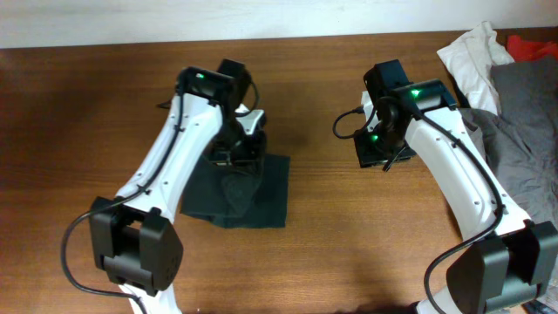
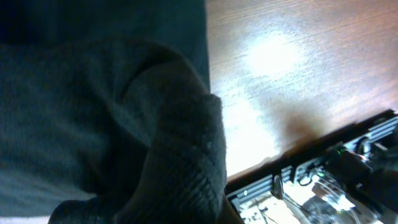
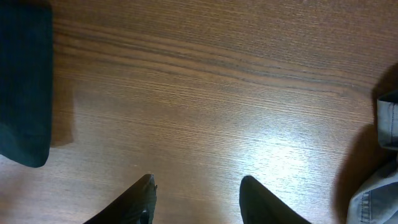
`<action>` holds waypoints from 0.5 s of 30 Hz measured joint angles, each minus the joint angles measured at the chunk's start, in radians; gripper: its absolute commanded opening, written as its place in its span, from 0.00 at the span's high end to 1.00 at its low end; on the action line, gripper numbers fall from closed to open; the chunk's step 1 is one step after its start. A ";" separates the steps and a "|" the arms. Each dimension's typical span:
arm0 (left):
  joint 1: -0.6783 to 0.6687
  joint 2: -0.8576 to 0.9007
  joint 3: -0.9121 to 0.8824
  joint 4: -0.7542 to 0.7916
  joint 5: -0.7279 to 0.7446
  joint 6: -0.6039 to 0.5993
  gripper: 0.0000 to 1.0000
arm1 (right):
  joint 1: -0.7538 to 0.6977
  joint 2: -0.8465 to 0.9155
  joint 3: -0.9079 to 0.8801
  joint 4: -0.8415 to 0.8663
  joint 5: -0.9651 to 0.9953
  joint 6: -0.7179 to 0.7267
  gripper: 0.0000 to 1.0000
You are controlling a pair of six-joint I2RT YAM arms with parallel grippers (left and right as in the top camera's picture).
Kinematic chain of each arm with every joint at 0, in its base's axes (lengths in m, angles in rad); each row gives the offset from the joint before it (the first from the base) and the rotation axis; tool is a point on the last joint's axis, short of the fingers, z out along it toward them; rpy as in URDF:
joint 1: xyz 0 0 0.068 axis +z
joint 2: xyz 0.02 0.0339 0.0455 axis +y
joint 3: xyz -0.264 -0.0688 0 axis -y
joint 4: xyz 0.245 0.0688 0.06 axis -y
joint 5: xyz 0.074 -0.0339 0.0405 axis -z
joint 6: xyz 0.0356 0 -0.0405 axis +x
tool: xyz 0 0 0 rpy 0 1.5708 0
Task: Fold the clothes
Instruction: 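Fold the left end over onto the right half with the left gripper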
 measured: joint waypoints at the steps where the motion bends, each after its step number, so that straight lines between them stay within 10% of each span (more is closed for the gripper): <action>1: -0.016 0.000 0.000 0.017 -0.006 -0.005 1.00 | 0.000 0.000 0.000 0.000 0.000 0.000 0.52; 4: -0.060 0.000 0.000 0.060 -0.018 -0.023 0.95 | 0.000 0.000 0.000 0.000 0.000 0.000 0.52; 7: -0.099 0.000 -0.005 0.097 -0.029 -0.046 0.62 | 0.000 0.000 0.000 -0.001 0.000 -0.002 0.52; 15: -0.124 0.000 -0.014 0.109 -0.054 -0.062 0.58 | 0.000 0.000 0.000 -0.017 0.000 -0.004 0.52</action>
